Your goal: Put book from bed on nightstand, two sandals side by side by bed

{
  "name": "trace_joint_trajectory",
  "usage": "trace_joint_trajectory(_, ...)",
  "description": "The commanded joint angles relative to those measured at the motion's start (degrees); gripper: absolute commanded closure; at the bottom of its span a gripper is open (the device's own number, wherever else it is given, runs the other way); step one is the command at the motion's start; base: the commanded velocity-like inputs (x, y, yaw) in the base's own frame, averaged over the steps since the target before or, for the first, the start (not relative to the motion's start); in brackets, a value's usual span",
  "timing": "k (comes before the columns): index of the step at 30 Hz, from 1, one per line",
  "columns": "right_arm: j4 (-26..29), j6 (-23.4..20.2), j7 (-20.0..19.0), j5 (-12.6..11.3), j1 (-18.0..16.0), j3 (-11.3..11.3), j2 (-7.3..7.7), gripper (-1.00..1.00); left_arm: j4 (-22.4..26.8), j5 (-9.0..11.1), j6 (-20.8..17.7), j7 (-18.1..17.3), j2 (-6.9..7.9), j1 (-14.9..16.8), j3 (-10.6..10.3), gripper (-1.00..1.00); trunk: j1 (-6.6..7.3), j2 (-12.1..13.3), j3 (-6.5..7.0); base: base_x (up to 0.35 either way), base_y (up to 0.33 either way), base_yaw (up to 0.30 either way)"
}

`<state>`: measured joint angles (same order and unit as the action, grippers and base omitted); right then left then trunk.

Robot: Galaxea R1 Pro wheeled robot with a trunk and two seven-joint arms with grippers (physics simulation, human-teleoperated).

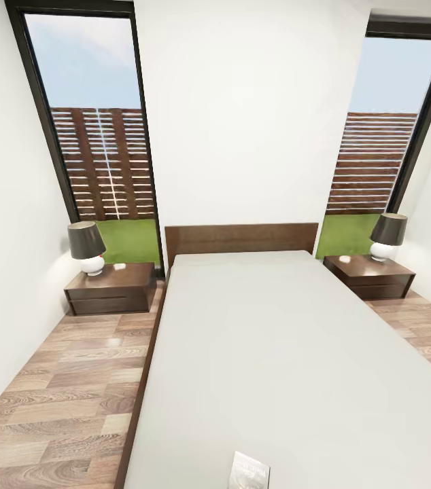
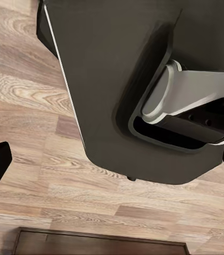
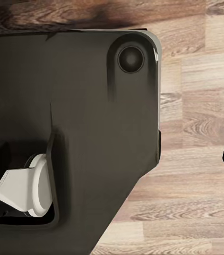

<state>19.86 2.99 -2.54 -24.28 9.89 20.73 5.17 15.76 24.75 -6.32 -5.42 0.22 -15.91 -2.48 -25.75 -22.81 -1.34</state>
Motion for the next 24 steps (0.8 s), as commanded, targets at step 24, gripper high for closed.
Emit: trace_joint_trajectory(24,0.8,0.2,-3.0,-0.2,-3.6,-0.1,1.33,-1.00,1.0,0.6,-1.5,-0.6,0.34,8.1,-0.2,-1.00,-0.04,-0.1,-0.10,0.000,0.000,0.000)
